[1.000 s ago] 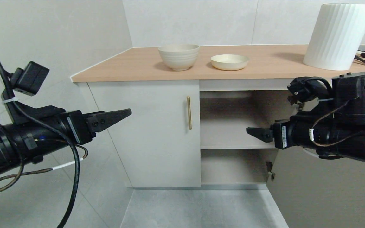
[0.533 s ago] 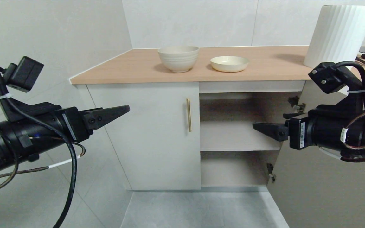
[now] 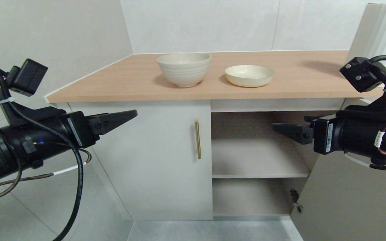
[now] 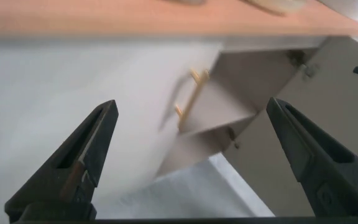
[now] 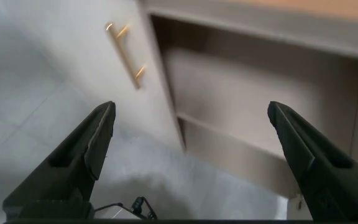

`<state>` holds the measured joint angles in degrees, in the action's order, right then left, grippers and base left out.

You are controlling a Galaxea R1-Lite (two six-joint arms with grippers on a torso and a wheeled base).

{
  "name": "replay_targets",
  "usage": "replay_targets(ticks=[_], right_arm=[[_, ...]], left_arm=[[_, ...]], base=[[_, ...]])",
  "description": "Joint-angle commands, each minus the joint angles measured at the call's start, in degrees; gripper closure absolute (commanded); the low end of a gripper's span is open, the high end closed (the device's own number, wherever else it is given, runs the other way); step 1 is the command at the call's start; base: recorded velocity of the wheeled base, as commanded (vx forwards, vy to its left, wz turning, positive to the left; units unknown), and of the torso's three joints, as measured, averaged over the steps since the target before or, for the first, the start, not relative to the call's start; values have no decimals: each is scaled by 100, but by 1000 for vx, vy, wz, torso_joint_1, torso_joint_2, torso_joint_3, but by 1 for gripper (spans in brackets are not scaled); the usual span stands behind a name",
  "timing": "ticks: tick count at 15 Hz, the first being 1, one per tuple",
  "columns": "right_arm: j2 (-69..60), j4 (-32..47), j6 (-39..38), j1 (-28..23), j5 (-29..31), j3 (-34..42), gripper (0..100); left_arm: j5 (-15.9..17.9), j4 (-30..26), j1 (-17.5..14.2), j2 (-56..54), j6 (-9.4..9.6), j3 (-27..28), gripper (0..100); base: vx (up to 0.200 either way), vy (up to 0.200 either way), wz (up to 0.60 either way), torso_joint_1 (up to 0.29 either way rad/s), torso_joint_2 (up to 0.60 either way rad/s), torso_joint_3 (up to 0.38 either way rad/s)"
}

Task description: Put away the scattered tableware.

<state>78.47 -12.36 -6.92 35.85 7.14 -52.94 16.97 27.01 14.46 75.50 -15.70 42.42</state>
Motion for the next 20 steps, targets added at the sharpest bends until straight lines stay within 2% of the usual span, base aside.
replay_targets(ticks=[1, 7, 12, 16, 20], right_arm=[[-60, -3, -11, 1, -2, 12, 0], [-297, -21, -99, 1, -126, 118, 0], [-183, -47, -81, -26, -169, 135, 0], [-113, -47, -72, -61, -169, 118, 0], [-42, -65, -72, -122, -161, 118, 0]], left_arm=[[-1, -3, -4, 44, -3, 3, 0], [8, -56, 4, -387, -38, -15, 0], [43, -65, 4, -228, -38, -6, 0], [52, -38, 13, -79, -38, 3, 0], [43, -30, 31, 70, -38, 29, 0]], base=[[0, 0, 0, 0, 0, 0], [0, 0, 0, 0, 0, 0], [0, 0, 0, 0, 0, 0], [0, 0, 0, 108, -253, -223], [0, 0, 0, 90, -502, -273]])
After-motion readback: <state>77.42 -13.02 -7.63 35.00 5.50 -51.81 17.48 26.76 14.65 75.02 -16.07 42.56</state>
